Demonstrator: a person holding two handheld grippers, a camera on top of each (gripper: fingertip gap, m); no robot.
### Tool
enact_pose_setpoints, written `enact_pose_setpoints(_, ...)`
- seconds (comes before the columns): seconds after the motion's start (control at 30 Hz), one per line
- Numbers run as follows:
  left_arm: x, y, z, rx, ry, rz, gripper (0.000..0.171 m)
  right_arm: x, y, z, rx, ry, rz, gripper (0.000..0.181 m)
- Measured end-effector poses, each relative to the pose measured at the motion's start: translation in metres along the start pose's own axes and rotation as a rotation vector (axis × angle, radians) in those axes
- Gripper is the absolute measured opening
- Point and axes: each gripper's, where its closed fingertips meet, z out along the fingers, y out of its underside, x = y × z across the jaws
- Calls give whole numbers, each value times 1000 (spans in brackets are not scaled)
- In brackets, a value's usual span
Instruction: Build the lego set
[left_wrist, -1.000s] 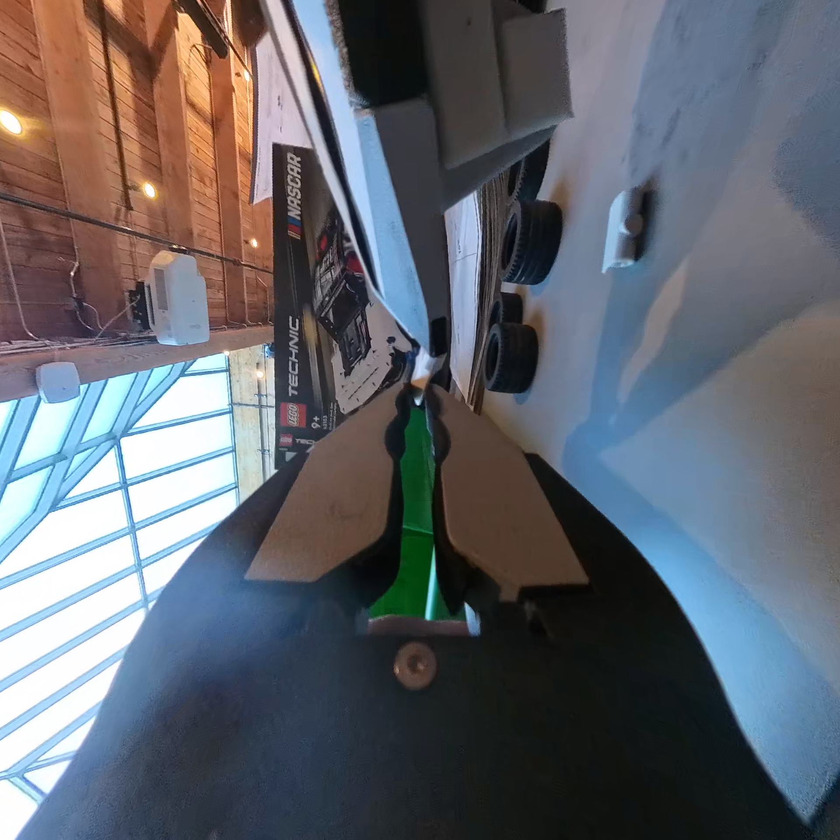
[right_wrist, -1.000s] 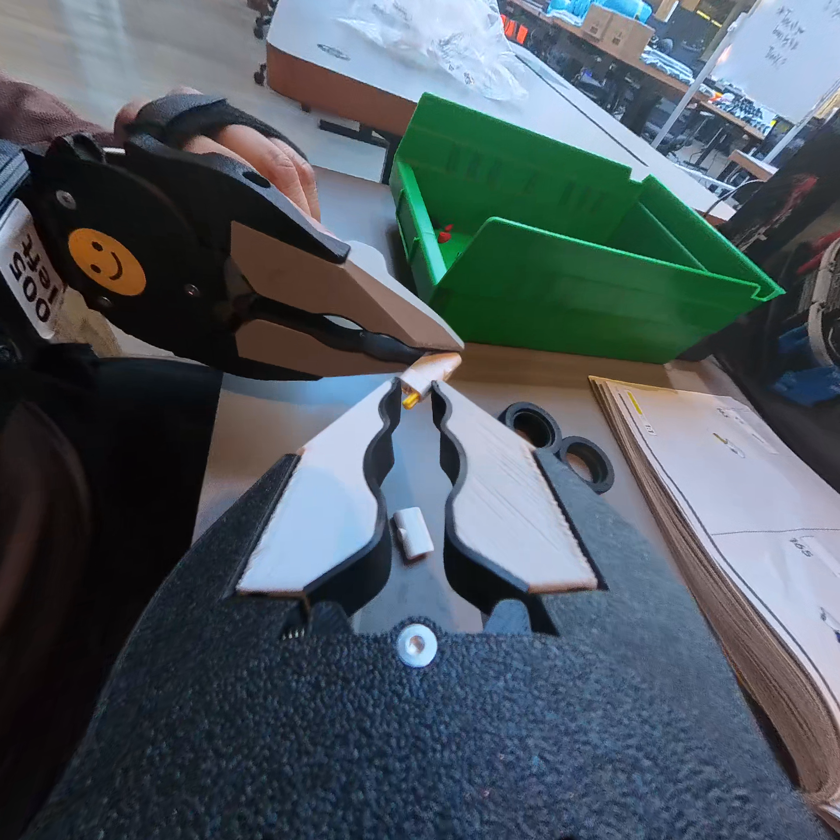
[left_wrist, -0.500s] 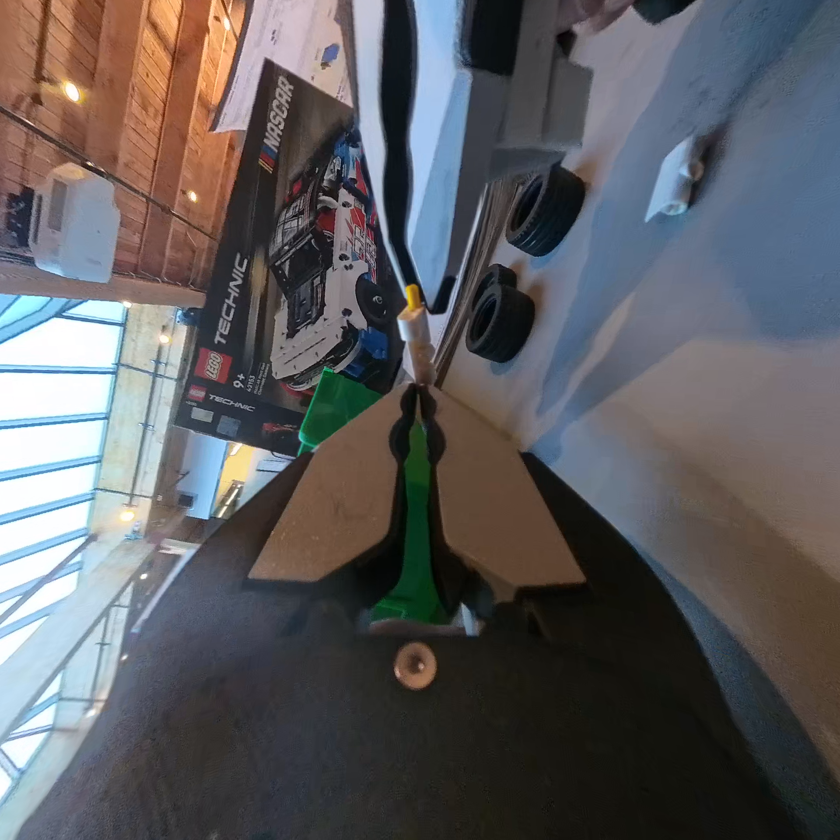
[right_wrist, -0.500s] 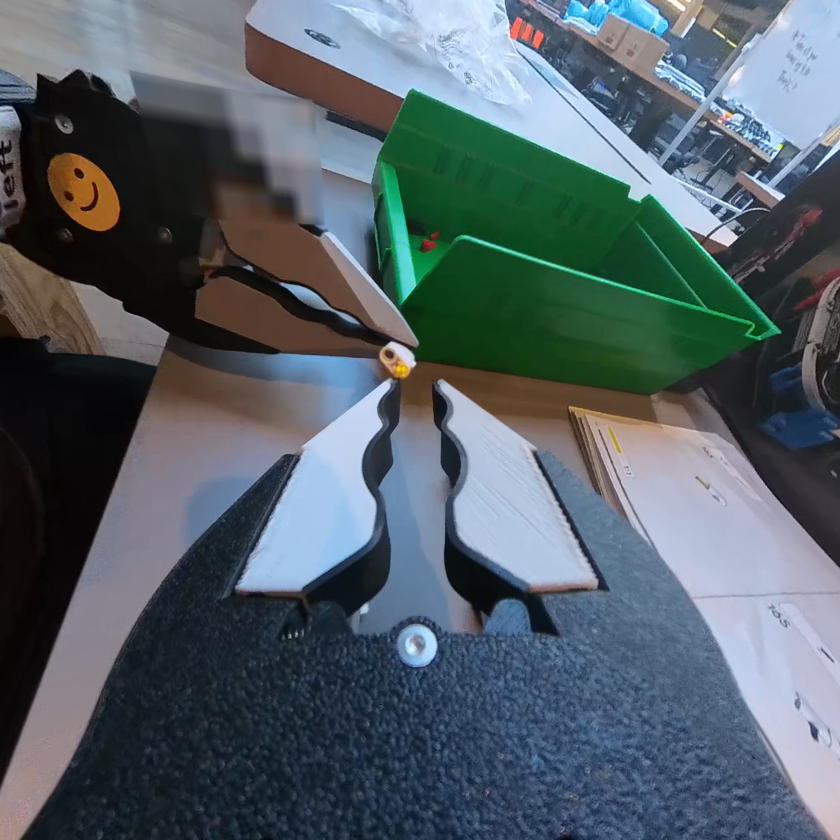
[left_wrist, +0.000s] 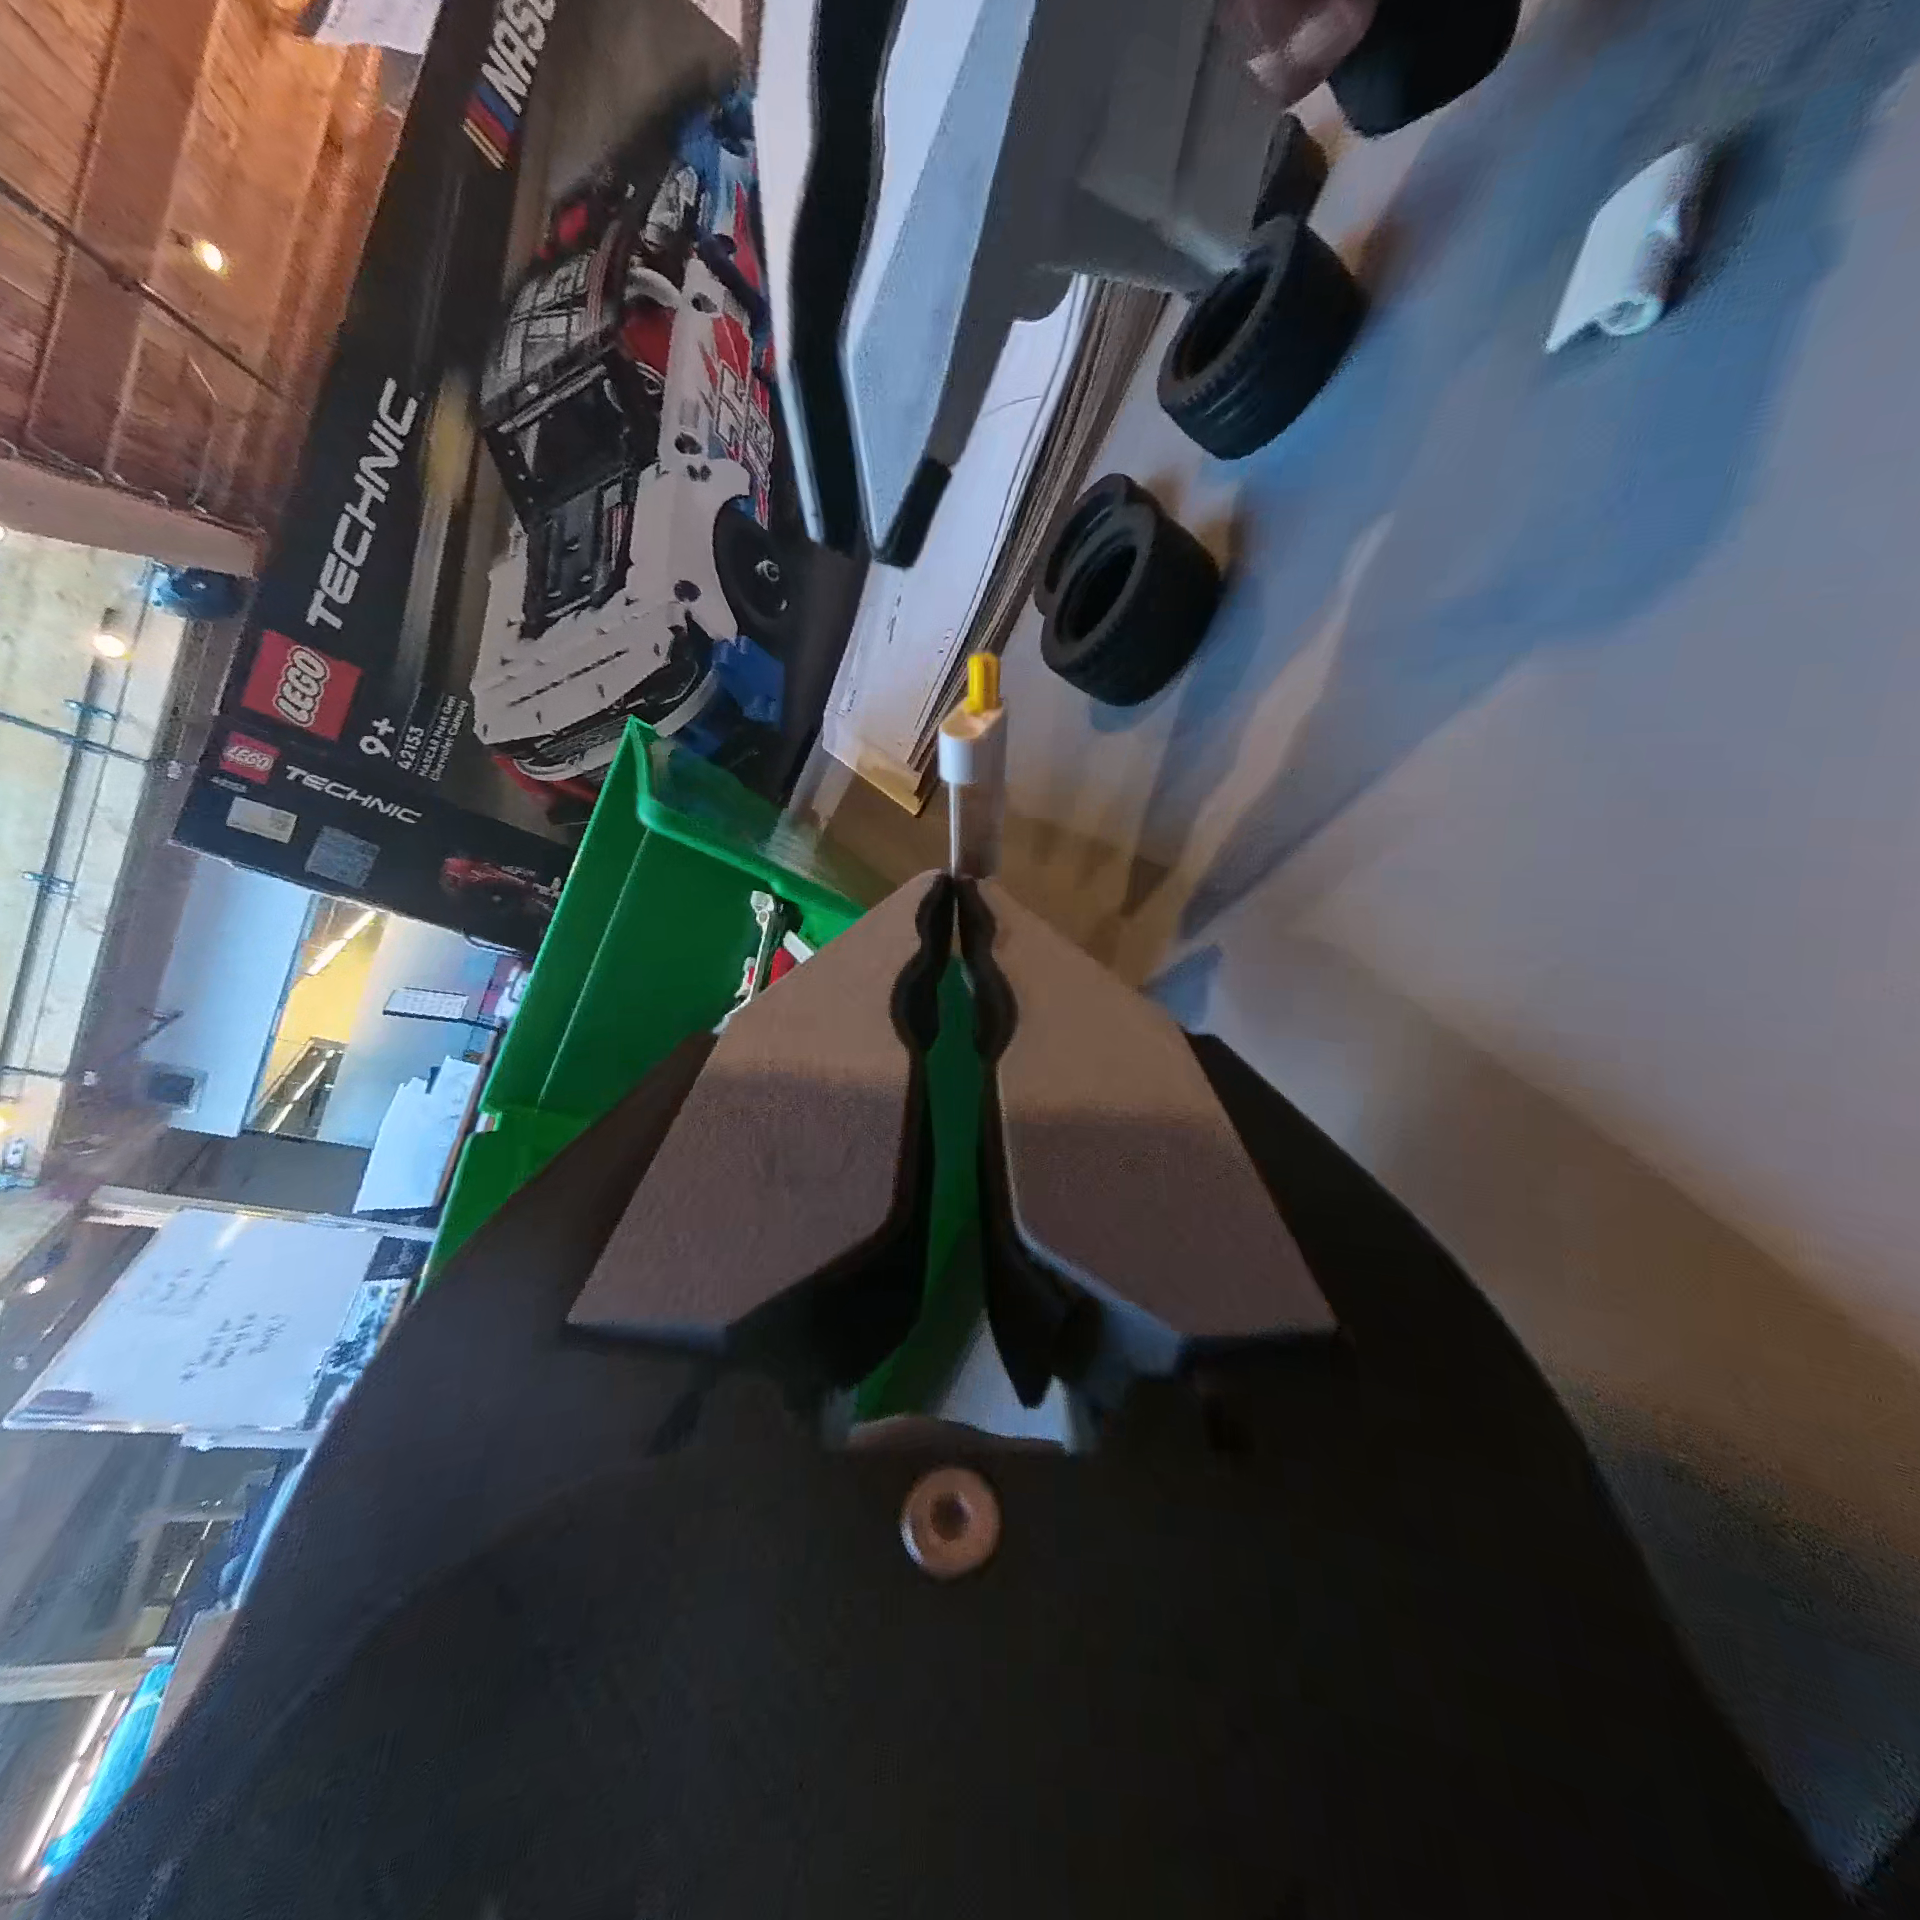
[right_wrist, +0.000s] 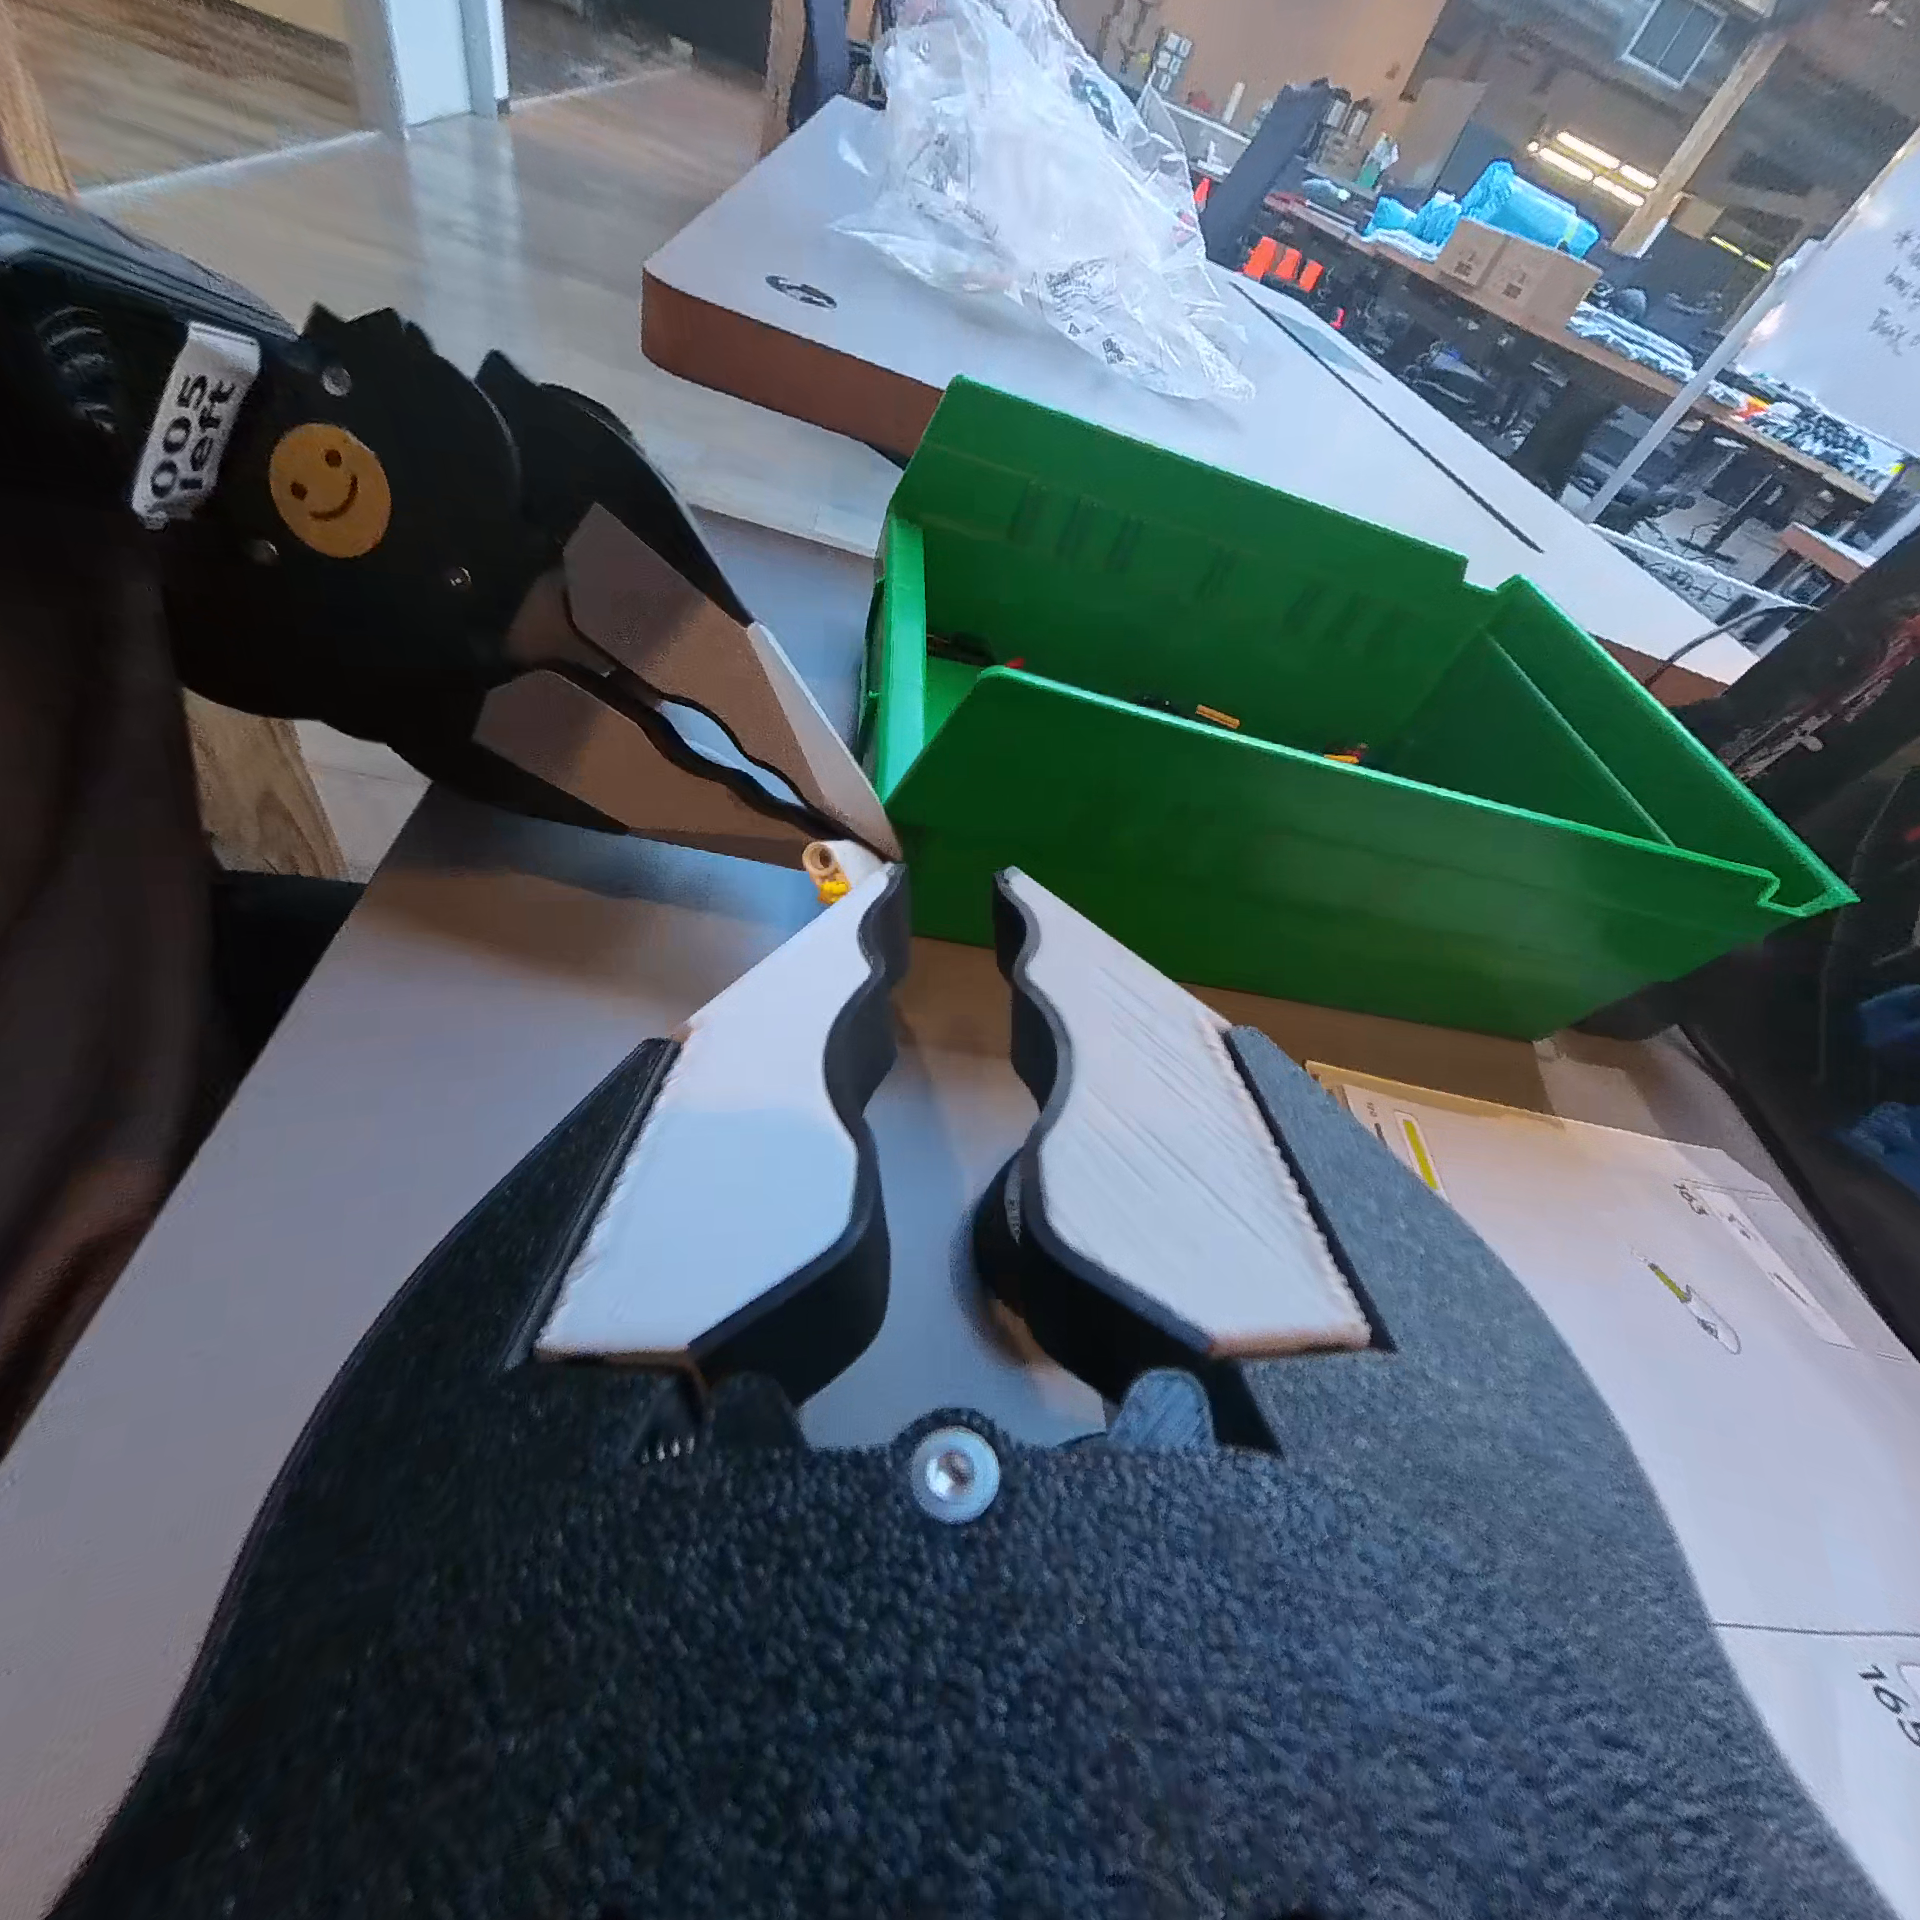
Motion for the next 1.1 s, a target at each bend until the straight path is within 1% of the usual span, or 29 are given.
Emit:
enact_pose_setpoints(0.1,6,2,3,-10,35,-13,0,-6,6,3,-29,-28,-9,19)
enact_pose_setpoints(0.13,7,3,4,-16,42,-13,0,-11,6,6,-39,-48,-18,24)
enact_pose_setpoints(0.17,9,4,5,-27,56,-15,0,-18,7,9,-51,-70,-35,27)
enact_pose_setpoints(0.23,13,5,6,-42,77,-20,0,-22,10,15,-88,-57,-98,26)
enact_pose_setpoints(0.33,18,7,8,-57,116,-20,0,-21,19,23,-159,-5,-188,21)
enact_pose_setpoints(0.43,22,7,8,-65,131,-7,0,-23,24,28,-192,24,-255,15)
enact_pose_setpoints(0.5,22,7,8,-65,133,-8,0,-23,26,29,-202,30,-275,1)
enact_pose_setpoints(0.63,23,6,8,-59,142,-13,0,-17,30,29,-221,63,-291,0)
enact_pose_setpoints(0.77,22,5,7,-52,142,-19,0,-13,33,27,-226,66,-259,0)
enact_pose_setpoints(0.87,20,4,7,-41,142,-42,0,-9,42,27,-262,68,-248,0)
enact_pose_setpoints(0.93,20,5,7,-49,146,-47,0,-13,37,26,-221,40,-222,2)
enact_pose_setpoints(1.0,19,4,7,-43,138,-48,0,-16,28,26,-172,25,-201,13)
enact_pose_setpoints(1.1,18,3,7,-37,134,-50,0,-15,29,27,-170,31,-203,20)
